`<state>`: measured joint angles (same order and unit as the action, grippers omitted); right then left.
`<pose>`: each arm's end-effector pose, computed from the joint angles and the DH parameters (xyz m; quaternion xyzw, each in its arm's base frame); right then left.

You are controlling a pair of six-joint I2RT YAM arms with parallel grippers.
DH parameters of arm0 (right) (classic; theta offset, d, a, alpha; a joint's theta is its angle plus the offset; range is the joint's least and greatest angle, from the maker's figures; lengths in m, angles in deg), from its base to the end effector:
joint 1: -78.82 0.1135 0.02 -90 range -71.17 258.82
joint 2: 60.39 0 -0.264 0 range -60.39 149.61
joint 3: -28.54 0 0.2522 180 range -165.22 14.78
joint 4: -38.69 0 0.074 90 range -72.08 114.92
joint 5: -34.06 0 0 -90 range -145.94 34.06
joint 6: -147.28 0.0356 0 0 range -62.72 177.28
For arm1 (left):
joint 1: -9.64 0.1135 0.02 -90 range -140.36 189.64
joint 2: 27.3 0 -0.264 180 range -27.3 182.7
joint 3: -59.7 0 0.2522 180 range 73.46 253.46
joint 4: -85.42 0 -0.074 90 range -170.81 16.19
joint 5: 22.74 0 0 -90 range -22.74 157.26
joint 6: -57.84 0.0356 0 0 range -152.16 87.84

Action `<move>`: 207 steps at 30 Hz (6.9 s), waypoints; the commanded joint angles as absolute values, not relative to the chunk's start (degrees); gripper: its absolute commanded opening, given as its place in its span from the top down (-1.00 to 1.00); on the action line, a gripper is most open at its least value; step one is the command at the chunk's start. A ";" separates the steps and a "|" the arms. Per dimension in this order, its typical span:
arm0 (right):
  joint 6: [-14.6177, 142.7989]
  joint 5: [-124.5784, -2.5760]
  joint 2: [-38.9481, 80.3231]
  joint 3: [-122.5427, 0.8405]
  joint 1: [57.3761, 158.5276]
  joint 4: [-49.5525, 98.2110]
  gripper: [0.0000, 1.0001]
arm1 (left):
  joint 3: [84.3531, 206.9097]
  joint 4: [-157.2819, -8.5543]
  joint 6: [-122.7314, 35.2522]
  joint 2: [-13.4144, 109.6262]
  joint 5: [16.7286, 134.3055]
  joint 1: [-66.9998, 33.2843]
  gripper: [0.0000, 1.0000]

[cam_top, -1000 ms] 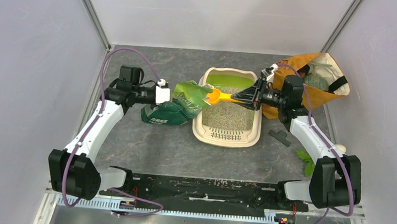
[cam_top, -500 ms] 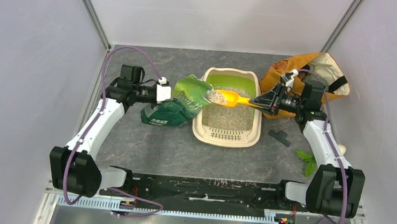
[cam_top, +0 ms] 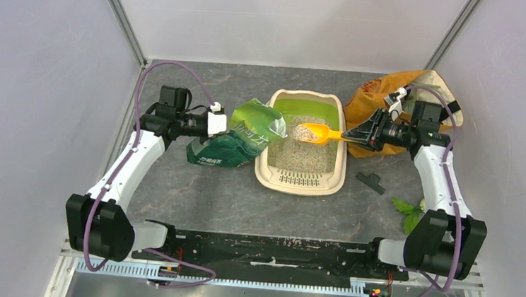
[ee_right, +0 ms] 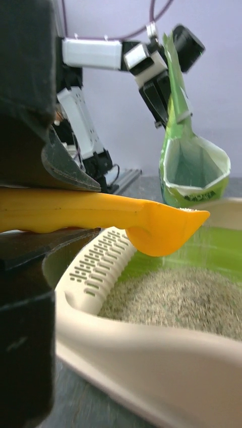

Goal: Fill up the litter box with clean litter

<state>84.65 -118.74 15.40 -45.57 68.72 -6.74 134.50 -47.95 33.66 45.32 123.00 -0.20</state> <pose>0.2701 -0.0160 0.2959 0.0748 0.8135 0.5263 0.2357 0.2514 -0.0735 0.3092 0.6428 0.5328 -0.2200 0.5045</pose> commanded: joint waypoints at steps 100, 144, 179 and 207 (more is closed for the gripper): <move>111.33 -114.39 44.68 -72.48 114.41 39.42 1.00 | 126.68 -46.86 44.31 37.79 123.05 0.59 0.96; 109.70 -124.99 12.72 -40.24 80.56 27.52 1.00 | 135.32 -55.26 24.27 47.22 126.34 0.06 0.96; 63.24 -91.61 15.71 -62.24 80.36 -23.02 1.00 | 133.87 -50.97 28.00 43.10 122.77 0.63 0.96; 62.00 -101.40 28.43 -87.99 95.82 -37.03 1.00 | 134.24 -40.36 46.65 39.89 123.20 0.55 0.96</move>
<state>55.52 -98.57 26.50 -87.80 93.13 -40.26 133.19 -40.15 42.58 41.84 121.30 0.52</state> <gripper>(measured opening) 0.344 0.033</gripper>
